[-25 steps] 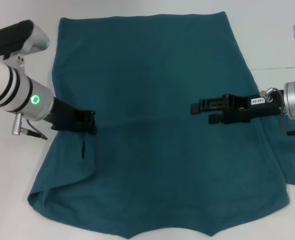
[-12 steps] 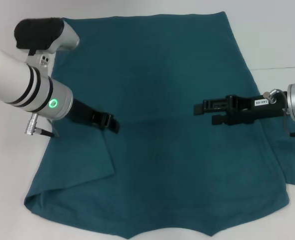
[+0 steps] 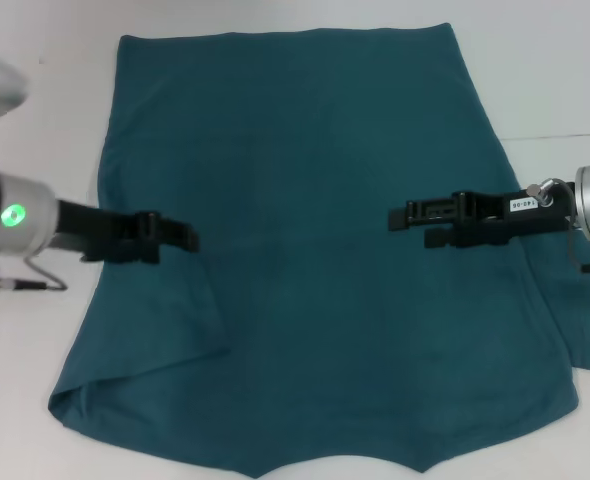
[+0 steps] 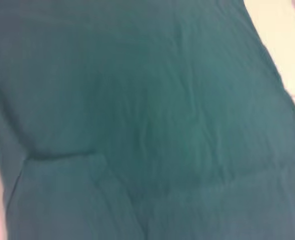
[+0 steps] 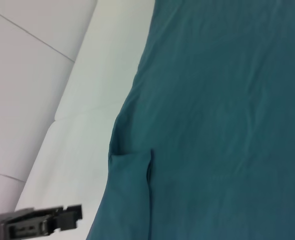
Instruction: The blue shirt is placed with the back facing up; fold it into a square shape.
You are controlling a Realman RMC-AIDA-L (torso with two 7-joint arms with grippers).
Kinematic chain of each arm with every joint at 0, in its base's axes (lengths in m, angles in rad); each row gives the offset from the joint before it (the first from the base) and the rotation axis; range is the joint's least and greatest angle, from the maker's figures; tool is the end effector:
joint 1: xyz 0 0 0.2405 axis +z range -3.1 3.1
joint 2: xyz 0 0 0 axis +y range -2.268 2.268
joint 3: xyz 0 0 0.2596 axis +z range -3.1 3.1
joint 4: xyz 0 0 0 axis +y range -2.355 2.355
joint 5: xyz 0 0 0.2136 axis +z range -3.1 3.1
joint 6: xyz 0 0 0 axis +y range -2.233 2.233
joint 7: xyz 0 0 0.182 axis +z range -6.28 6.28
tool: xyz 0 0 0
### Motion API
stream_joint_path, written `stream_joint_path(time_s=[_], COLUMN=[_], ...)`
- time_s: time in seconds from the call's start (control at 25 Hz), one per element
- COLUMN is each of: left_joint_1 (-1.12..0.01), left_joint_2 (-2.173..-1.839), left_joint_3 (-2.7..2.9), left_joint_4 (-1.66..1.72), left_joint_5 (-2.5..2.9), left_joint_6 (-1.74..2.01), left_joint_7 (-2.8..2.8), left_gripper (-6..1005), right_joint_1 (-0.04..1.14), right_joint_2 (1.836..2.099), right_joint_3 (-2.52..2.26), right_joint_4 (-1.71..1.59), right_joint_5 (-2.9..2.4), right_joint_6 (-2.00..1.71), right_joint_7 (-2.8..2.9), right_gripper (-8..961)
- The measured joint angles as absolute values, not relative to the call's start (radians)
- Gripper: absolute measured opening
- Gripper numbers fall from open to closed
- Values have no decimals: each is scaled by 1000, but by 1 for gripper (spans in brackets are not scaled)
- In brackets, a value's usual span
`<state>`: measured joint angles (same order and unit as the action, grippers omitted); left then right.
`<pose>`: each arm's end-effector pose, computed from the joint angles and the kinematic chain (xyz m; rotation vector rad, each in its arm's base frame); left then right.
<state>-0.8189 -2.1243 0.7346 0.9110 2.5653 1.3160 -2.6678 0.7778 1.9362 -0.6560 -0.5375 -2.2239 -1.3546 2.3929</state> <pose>-0.2104 0.4416 -0.0234 -2.1883 -1.6278 -0.2120 0.2453 0.4299 -0.0029 -2.2668 1.7581 0.5166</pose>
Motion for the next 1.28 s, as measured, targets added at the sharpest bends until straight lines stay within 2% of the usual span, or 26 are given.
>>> stream_joint_path(time_s=[0.28, 0.48, 0.76, 1.04, 1.28], left_joint_1=[-641, -586, -566, -545, -537], left_joint_2=[-2081, -2086, -2094, -2107, -2108], left_joint_3=[659, 596, 593, 583, 546], left_joint_4=[868, 818, 772, 753, 723], left_joint_5=[2236, 2185, 2187, 2150, 2137], left_joint_6=[1523, 1614, 1598, 1596, 1558], left_joint_7=[-2527, -2439, -2399, -2141, -2106], left_gripper=[642, 634, 634, 633, 633], right_joint_1=[769, 764, 733, 658, 602], right_joint_2=[1932, 1931, 1919, 1884, 1818], right_joint_3=[-649, -648, -627, -547, -551], right_joint_4=[-541, -543, -580, -634, -648], right_joint_5=[-2222, -2221, -2221, -2209, -2228], right_joint_6=[-1356, -1347, -1368, -1526, -1585], right_joint_7=[2312, 2274, 2285, 2250, 2318], right_gripper=[913, 913, 912, 912, 914])
